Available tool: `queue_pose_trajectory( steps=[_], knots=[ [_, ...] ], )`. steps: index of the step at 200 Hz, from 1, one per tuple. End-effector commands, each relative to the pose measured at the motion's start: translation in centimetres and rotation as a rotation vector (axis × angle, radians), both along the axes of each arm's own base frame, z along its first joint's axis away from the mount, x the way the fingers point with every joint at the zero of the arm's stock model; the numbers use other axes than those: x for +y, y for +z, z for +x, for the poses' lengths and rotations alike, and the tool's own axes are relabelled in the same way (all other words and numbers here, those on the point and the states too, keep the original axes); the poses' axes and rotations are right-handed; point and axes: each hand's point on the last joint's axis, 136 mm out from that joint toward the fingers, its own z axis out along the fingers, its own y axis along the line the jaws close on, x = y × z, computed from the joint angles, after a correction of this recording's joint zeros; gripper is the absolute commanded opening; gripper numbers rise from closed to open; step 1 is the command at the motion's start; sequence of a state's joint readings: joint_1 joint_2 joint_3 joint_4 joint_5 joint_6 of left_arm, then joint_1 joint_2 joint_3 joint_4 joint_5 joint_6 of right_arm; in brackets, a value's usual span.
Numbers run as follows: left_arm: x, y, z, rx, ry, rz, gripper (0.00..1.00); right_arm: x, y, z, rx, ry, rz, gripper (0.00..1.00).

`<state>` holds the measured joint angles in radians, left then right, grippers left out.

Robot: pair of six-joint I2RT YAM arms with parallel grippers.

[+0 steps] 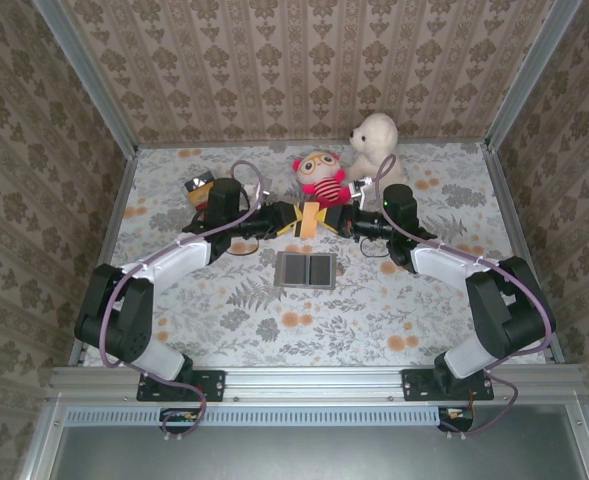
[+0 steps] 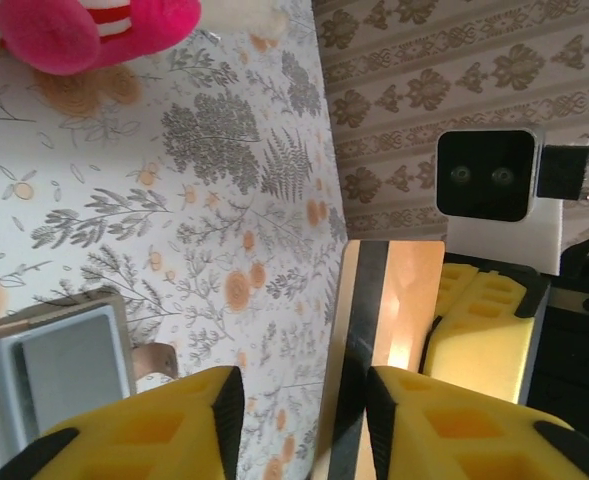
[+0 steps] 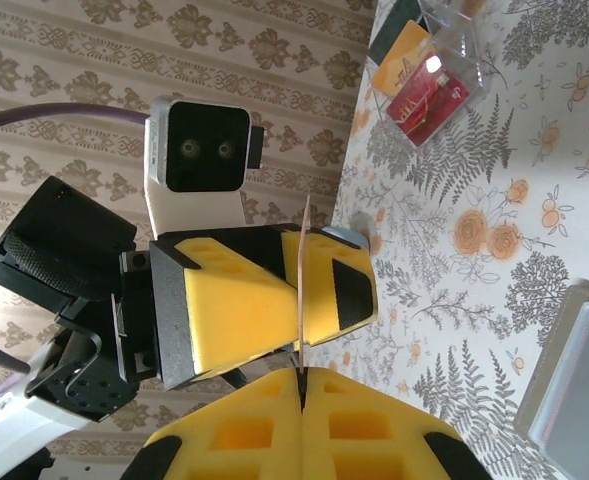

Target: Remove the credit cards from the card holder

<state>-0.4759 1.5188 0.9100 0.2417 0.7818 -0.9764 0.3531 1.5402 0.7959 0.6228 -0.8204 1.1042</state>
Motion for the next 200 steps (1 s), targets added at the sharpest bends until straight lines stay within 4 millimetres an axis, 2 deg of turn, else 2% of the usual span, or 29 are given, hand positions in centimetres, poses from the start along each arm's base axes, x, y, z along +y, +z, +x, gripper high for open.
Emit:
queue_pose_trajectory(
  steps=[1,48,64,88,99,117,129,132,137,168,185,200],
  knots=[
    [-0.2,2.4,-0.5,-0.052,-0.035,-0.061,0.34,0.6,0.6,-0.5,-0.017,0.041,0.03,0.0],
    [-0.1,2.9,-0.6,-0.074,-0.043,-0.068,0.14,0.6,0.8,-0.6,-0.017,0.046,0.032,0.0],
    [0.0,3.0,-0.7,-0.087,-0.042,-0.062,0.1,0.6,0.5,-0.7,-0.015,0.047,0.017,0.05],
    [0.5,3.0,-0.8,-0.116,-0.034,-0.018,0.04,-0.1,-0.3,-0.9,-0.007,0.03,-0.056,0.23],
    [0.9,2.9,-0.8,-0.138,-0.022,0.026,0.03,-0.7,-0.9,-1.1,-0.003,0.011,-0.116,0.36],
    [2.1,2.4,-0.6,-0.192,0.002,0.142,0.0,-2.0,-1.8,-1.4,0.002,-0.026,-0.241,0.58],
    [3.3,1.6,-0.2,-0.221,0.04,0.248,0.0,-3.0,-2.6,-1.6,0.004,-0.055,-0.321,0.68],
    [3.6,1.5,-0.1,-0.231,0.047,0.274,0.0,-3.3,-1.9,-1.9,-0.023,-0.065,-0.332,0.7],
    [4.1,1.2,0.0,-0.248,0.055,0.321,0.0,-3.8,-2.1,-2.0,-0.03,-0.077,-0.365,0.74],
    [7.7,0.1,1.6,-0.372,0.13,0.586,0.0,-6.4,-3.9,-2.7,-0.019,-0.137,-0.557,0.89],
    [9.3,0.6,2.6,-0.459,0.145,0.704,0.0,-7.3,-4.4,-3.0,-0.017,-0.161,-0.598,0.99],
    [10.0,1.4,3.5,-0.558,0.126,0.792,0.0,-7.8,-4.6,-3.0,-0.022,-0.178,-0.617,1.0]
  ],
)
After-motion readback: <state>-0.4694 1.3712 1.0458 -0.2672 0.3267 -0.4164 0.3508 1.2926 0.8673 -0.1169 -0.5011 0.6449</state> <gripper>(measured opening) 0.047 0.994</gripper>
